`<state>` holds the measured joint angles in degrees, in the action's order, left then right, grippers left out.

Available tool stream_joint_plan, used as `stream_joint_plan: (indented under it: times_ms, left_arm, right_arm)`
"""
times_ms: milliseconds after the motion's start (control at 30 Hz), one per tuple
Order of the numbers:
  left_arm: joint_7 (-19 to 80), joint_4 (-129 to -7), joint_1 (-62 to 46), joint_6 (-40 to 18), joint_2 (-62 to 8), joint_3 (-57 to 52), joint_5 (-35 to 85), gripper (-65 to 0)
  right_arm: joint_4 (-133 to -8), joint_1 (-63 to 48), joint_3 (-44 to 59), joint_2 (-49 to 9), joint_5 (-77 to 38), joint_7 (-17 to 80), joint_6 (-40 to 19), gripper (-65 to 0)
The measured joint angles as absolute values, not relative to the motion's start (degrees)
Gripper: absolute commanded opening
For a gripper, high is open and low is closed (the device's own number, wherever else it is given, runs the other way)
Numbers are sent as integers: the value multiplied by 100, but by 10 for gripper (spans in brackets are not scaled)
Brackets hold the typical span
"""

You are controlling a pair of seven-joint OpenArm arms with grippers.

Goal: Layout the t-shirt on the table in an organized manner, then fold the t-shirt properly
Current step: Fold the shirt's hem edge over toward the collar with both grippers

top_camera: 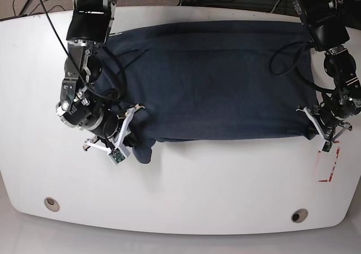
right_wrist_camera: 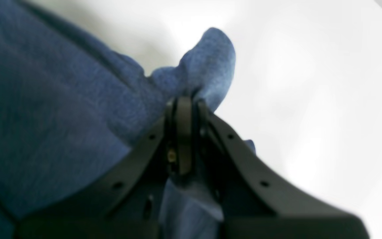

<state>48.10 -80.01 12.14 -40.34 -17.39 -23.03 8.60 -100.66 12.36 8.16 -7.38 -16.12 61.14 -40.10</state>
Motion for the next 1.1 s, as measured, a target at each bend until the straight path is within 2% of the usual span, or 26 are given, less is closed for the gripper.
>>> stream_joint_plan:
  times_ms: [233,567,1100]
  left_arm:
    - [5214,-8737,974,-4038,-1732,-2303,860,-650]
    - [5227,-9384,412,-4038,-1745,-2303,880,-650]
    - [5207,-10018,-749,-4060,-1734,-2318,923,-650]
  right_arm:
    - [-10687,685,808,-854,-1629,6222,-4010,-650]
    - [-11443,45,829,-843,-1634,6567,-4010,-650]
    - [-11522,-891,1240,-954,-1682,6582,-4012,-650]
